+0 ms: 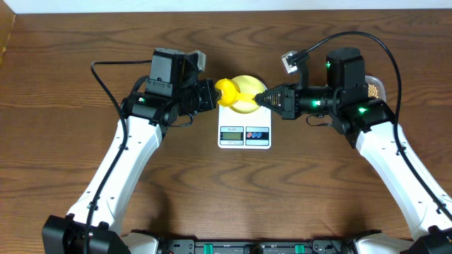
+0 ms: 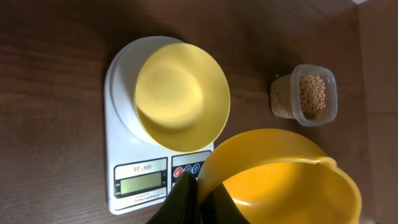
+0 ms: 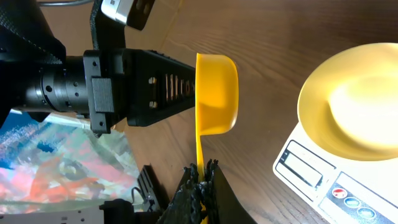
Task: Scoop item into bowl and weigh 50g on scale
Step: 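Bring the scoop over the scale and pass its handle to the right gripper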
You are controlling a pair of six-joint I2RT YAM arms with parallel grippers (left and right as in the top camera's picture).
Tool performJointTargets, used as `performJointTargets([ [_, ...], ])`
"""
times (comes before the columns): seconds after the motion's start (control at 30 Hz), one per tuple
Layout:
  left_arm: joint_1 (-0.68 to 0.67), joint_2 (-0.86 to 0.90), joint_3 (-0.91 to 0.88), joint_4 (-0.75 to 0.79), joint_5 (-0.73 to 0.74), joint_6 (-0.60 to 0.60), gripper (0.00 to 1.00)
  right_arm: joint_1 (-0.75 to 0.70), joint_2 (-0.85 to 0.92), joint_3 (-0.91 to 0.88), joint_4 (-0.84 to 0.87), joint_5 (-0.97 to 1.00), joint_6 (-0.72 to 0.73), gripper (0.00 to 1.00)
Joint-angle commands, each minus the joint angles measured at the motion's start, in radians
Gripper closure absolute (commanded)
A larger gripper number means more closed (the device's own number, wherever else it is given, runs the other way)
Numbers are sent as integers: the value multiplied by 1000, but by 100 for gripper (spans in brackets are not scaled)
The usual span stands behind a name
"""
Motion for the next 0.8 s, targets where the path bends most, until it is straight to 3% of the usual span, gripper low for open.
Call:
performJointTargets([
  [0.0,-6,7,21,5,-13,6,92,10,3,23,-2,-9,6,99],
  [0.07,-6,7,21,5,-20,6,76,10,3,23,-6,3,6,99],
  [0.13,-6,7,21,6,-24,6,67,10,3,23,-17,27,6,99],
  [0.5,-5,-15,22,9,-24,26,60,9,3,23,-53,217,40,99],
  [0.63,-9,-26,22,-20,-29,130,49,1,3,32,-76,320,22,99],
  [0.77,-43,-26,22,-111,-148,194,48,-11,3,95,-195,435,-74,99],
])
